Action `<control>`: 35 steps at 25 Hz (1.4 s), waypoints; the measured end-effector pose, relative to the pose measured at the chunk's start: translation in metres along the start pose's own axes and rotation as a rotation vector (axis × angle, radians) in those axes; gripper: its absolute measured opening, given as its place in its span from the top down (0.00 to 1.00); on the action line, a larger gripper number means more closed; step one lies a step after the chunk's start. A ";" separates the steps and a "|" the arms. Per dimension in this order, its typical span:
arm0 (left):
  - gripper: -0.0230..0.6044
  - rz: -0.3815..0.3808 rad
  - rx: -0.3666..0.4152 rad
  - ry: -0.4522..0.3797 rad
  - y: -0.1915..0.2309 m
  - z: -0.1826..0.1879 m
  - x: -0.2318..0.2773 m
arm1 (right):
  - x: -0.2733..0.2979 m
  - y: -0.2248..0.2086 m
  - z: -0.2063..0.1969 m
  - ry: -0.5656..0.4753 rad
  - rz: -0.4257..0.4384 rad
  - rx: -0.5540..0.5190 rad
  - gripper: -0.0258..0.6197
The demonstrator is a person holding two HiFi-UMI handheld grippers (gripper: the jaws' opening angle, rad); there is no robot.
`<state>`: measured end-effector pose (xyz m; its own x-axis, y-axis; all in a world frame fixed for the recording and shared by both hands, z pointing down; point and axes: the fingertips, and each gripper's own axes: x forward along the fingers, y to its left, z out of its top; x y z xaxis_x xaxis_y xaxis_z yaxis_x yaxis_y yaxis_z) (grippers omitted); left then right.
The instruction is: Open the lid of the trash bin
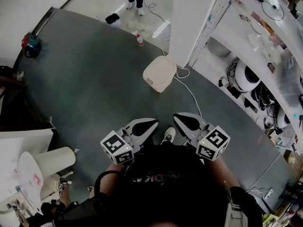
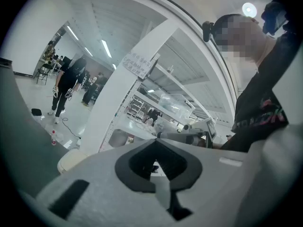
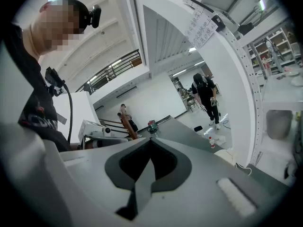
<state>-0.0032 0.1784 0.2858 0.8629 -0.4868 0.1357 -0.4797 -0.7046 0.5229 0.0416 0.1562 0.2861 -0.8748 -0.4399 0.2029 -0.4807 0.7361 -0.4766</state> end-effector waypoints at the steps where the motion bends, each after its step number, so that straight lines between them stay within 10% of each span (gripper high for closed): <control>1: 0.96 0.000 0.000 0.000 0.000 0.000 0.000 | 0.000 0.000 0.000 0.000 0.000 0.000 0.95; 35: 0.96 0.047 0.053 0.043 -0.004 -0.022 0.012 | -0.023 -0.007 -0.004 -0.055 0.019 0.012 0.95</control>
<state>0.0123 0.1869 0.3034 0.8447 -0.4983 0.1952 -0.5265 -0.7085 0.4698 0.0649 0.1628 0.2881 -0.8789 -0.4537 0.1470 -0.4632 0.7383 -0.4902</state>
